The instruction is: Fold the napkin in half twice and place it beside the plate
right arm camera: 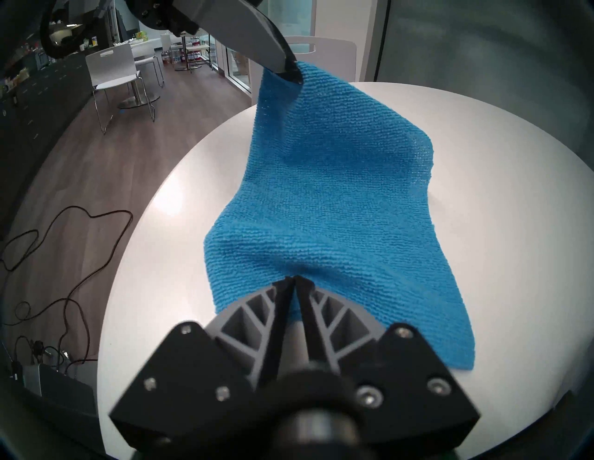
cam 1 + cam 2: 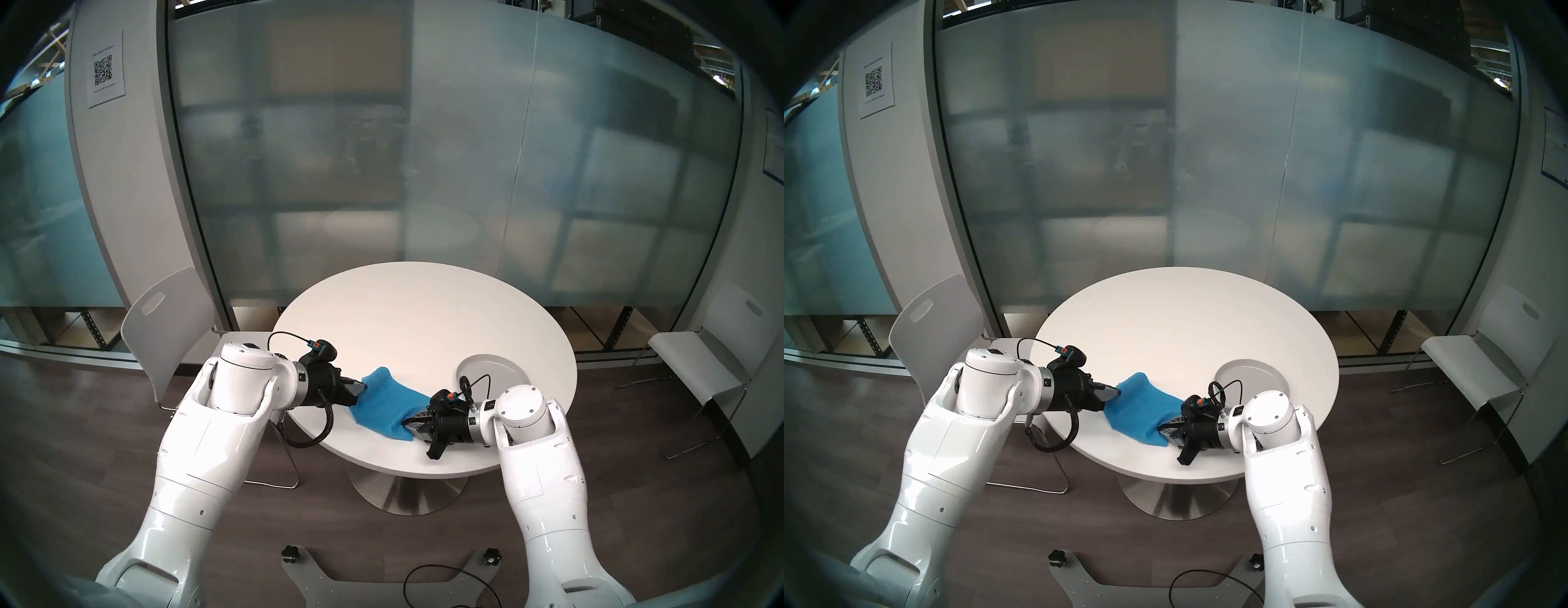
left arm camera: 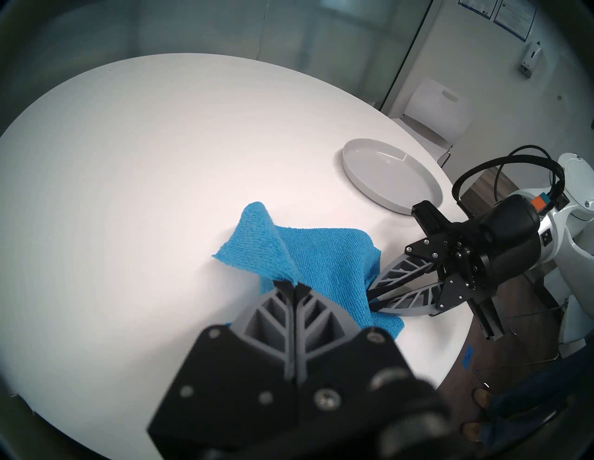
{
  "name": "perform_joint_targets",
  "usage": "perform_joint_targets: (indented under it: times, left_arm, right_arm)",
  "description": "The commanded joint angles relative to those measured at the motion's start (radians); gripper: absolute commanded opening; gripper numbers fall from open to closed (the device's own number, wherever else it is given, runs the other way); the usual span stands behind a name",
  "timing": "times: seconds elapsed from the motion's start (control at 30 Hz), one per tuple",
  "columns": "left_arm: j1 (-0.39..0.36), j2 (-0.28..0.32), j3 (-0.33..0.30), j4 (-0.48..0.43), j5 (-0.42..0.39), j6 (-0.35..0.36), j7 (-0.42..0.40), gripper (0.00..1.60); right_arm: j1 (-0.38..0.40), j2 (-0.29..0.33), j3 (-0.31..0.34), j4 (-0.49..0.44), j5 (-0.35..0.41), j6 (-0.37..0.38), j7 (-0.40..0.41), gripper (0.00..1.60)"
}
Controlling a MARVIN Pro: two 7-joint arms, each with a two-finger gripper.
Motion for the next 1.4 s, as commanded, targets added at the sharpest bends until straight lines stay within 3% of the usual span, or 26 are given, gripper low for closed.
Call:
perform_joint_targets:
  times: [0.0, 0.87, 1.37]
  left_arm:
    - [0.002, -0.01, -0.001, -0.029, -0.003, -0.003, 0.003, 0.03]
    - [0.007, -0.018, -0.015, -0.057, -0.003, 0.002, 0.031, 0.03]
    - [0.052, -0.048, -0.013, -0.084, 0.005, -0.009, 0.099, 0.0]
  right_arm:
    - [0.029, -0.015, -0.019, 0.006, 0.006, -0.001, -0.007, 0.65]
    - [0.078, -0.034, -0.081, 0.094, 0.035, -0.002, -0.101, 0.66]
    - [0.082, -0.033, -0.132, 0.098, 0.074, 0.008, -0.143, 0.67]
